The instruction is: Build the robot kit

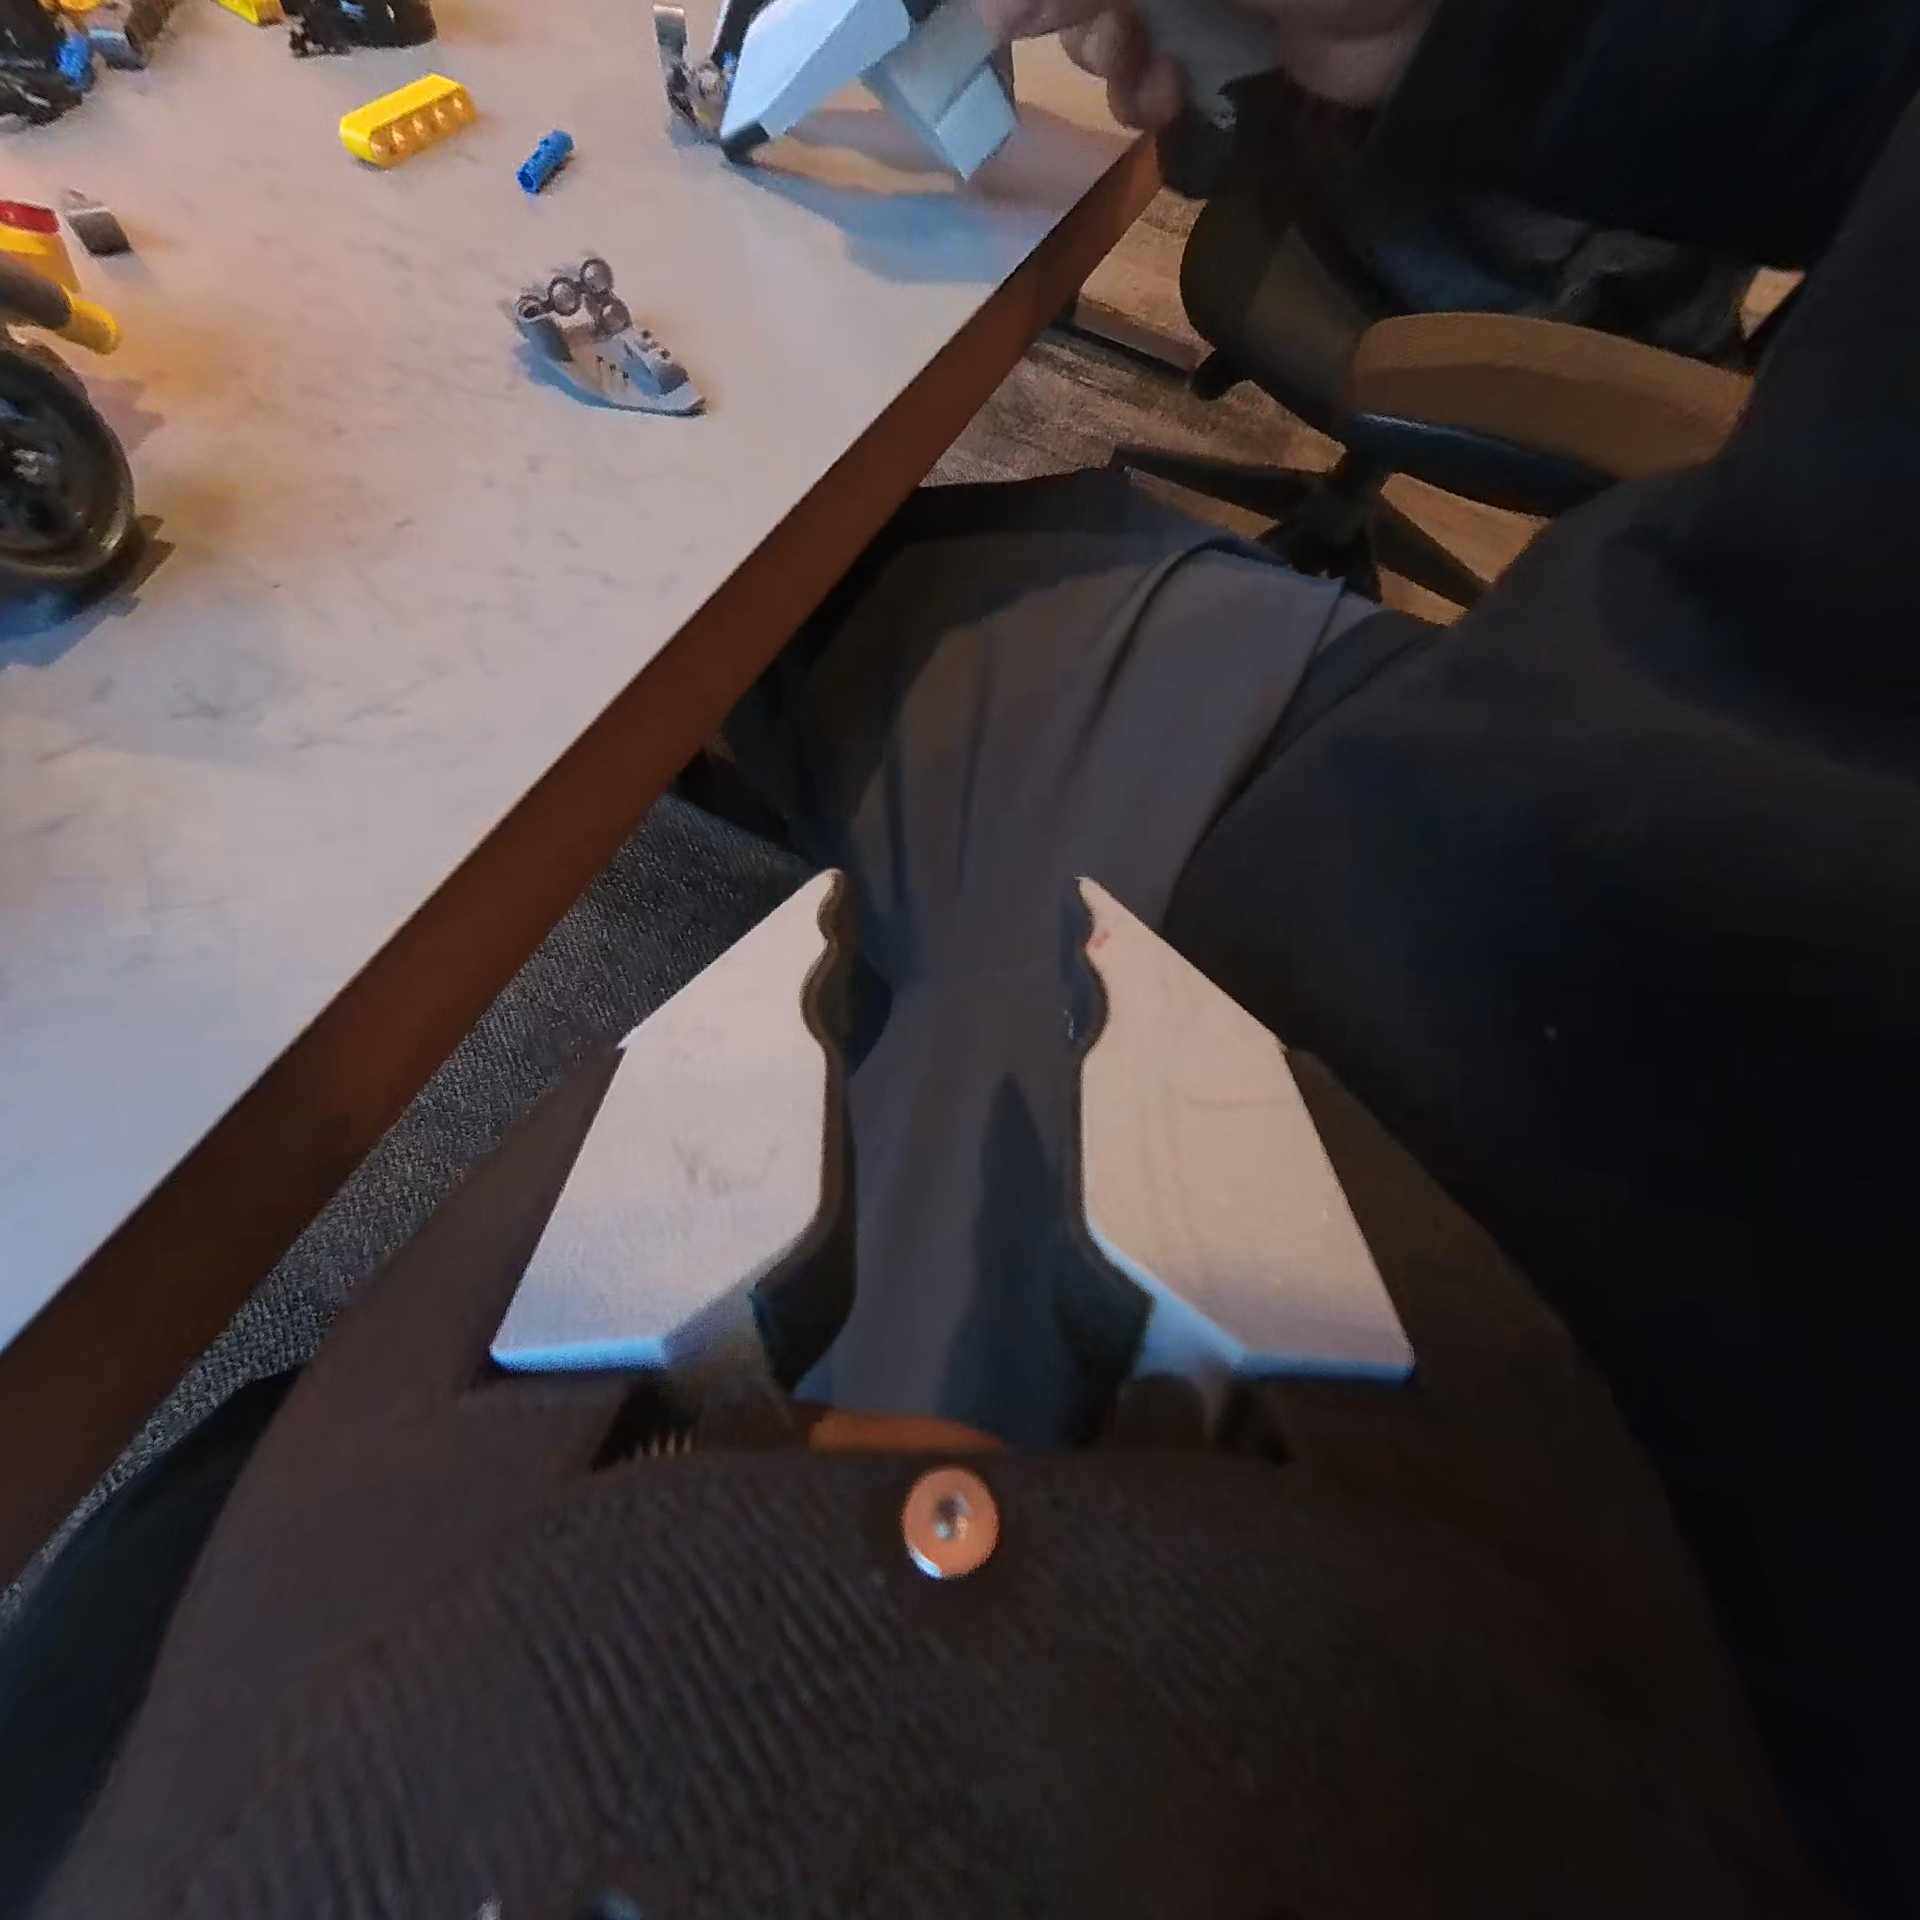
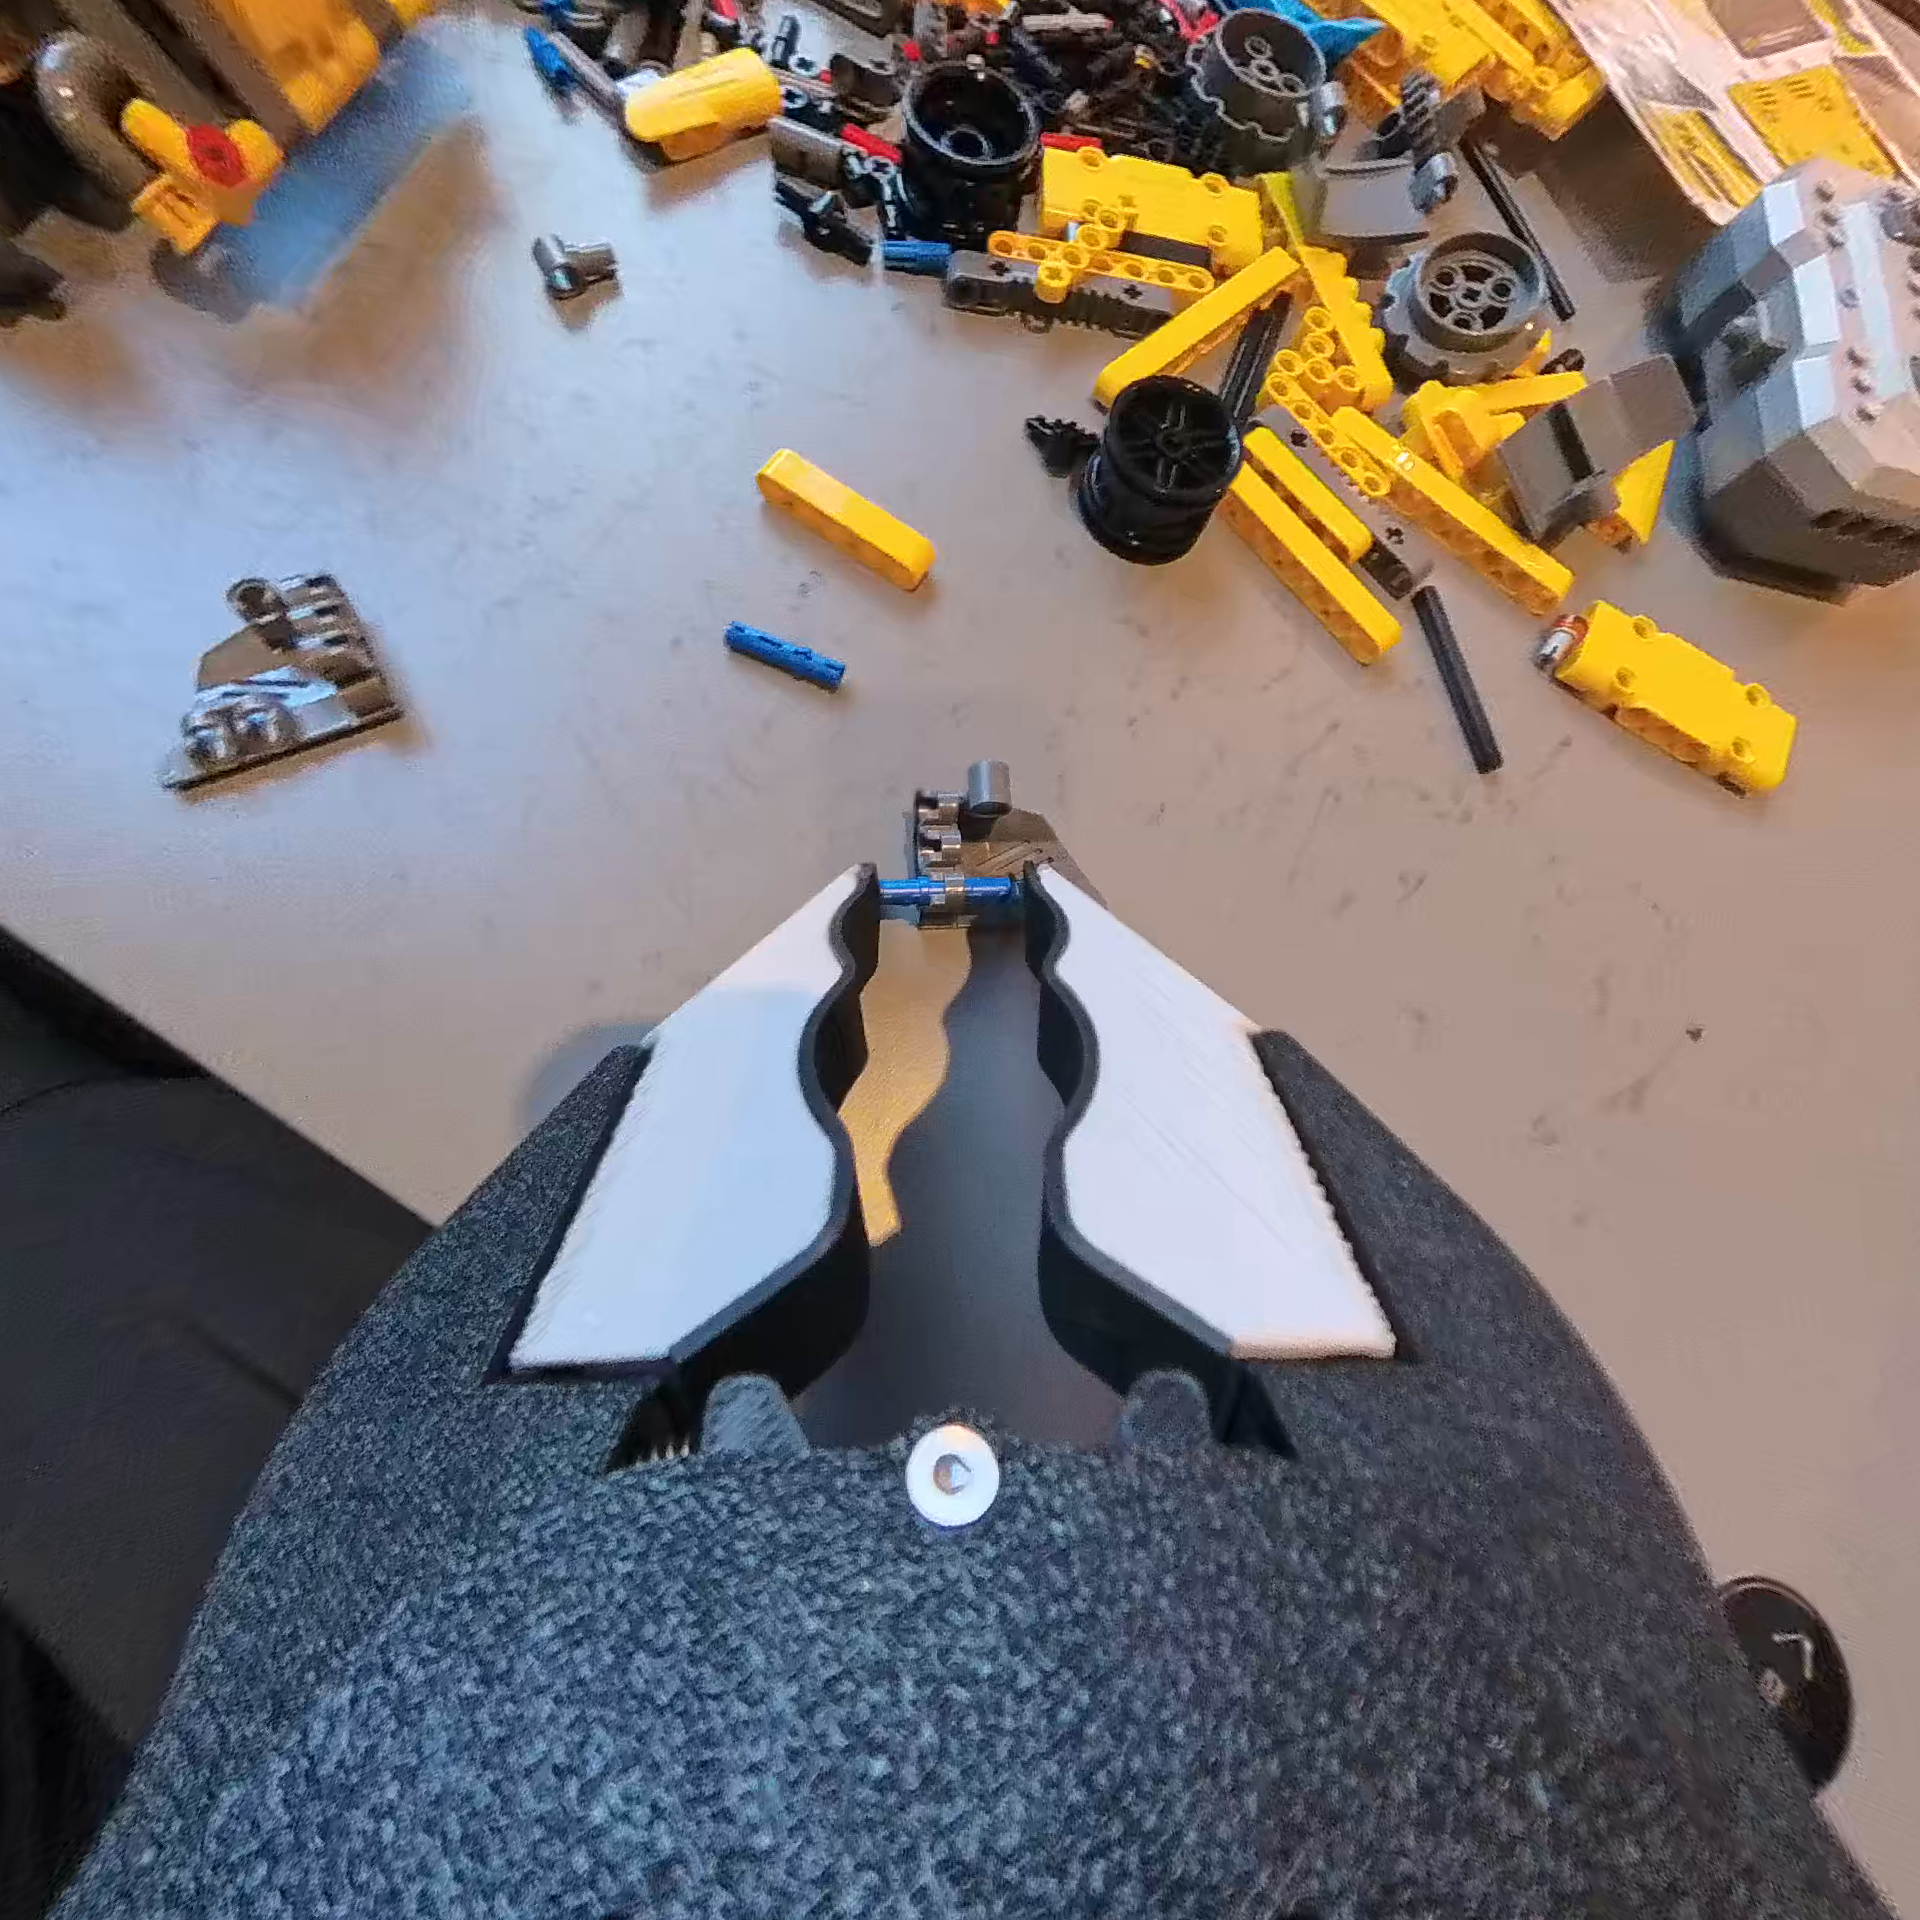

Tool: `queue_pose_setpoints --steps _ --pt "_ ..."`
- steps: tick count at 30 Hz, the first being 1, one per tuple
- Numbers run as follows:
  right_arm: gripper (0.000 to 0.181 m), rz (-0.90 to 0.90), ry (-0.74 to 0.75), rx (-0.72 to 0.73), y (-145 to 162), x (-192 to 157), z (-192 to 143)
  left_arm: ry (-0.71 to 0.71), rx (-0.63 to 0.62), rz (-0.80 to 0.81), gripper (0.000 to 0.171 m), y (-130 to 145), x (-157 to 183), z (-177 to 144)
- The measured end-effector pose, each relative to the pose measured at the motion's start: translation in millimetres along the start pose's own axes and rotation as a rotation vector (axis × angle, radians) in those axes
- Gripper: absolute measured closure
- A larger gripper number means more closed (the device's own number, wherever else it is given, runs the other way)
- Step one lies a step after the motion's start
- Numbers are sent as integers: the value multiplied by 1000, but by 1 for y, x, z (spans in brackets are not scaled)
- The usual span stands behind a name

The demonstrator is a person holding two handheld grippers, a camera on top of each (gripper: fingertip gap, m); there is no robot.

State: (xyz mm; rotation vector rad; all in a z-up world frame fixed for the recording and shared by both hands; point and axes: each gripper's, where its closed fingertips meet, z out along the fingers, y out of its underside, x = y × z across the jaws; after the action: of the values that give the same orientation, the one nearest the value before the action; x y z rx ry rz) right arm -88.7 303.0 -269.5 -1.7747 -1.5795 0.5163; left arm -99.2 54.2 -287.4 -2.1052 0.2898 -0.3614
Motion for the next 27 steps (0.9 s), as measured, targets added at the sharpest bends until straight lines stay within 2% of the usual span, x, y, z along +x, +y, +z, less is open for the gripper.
queue_pose_setpoints --steps 9,18,27 --pt "152 9 73 -18 -7 5 8 43 -9 -49 134 -6 -18 5" --pt "136 36 46 48 -5 9 -7 138 -56 16 134 -15 9 23" --pt "136 -57 -6 161 -11 -12 -28 84 -94 36 134 -2 6 31"
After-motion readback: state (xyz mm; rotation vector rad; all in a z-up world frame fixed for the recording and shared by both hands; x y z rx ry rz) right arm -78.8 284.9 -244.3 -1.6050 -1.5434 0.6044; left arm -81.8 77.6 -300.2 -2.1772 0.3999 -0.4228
